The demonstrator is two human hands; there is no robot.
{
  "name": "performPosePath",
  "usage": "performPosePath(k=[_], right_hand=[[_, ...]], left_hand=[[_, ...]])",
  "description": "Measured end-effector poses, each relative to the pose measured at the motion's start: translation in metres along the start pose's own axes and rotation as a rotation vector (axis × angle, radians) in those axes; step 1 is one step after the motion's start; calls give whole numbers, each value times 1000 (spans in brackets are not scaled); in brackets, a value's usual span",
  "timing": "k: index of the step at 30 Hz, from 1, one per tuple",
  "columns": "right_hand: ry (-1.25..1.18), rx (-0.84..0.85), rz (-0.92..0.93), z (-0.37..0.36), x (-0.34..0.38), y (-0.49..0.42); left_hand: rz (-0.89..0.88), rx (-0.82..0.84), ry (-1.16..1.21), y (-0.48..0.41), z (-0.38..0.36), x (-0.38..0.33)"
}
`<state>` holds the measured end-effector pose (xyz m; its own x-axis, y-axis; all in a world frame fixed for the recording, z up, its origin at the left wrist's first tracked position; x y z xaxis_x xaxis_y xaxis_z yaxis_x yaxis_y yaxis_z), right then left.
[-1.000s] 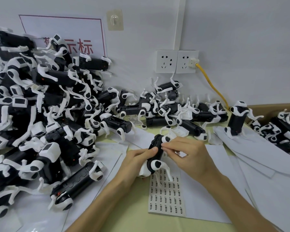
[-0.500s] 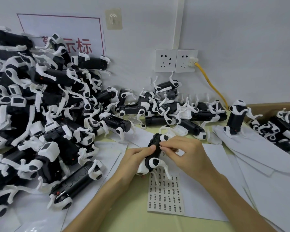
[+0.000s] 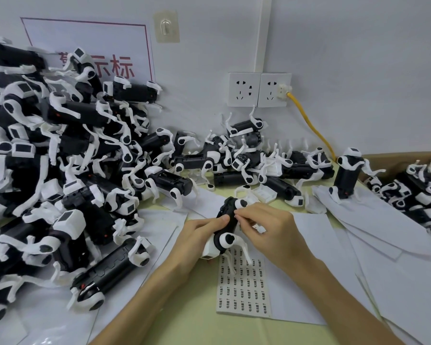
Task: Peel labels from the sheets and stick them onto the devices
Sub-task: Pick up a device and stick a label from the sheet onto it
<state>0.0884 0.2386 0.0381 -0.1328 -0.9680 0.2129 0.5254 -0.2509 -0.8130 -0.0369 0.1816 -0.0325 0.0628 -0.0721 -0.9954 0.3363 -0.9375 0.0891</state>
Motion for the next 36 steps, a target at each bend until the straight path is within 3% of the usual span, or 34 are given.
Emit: performPosePath(k=[10, 26, 36], right_hand=[[-75, 56, -54, 0, -8, -2], [13, 267, -97, -4, -1, -8], [107, 214, -72, -4, 8, -10]], left_hand=[[83, -20, 84, -3, 3, 6], [7, 14, -108, 1, -2, -4], [16, 36, -65, 1, -2, -4]])
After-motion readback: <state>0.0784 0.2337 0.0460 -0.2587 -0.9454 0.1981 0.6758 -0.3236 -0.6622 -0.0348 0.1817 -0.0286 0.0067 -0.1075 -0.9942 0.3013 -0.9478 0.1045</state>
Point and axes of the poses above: each hand's wrist, its own y-axis away from the middle knuckle, its own z-axis out of the back of the hand, x = y × z, the point moved 10 cm from there along -y, towards the middle knuckle, and after that the axes turned 2 degrees about y, right-handed, at the moved point
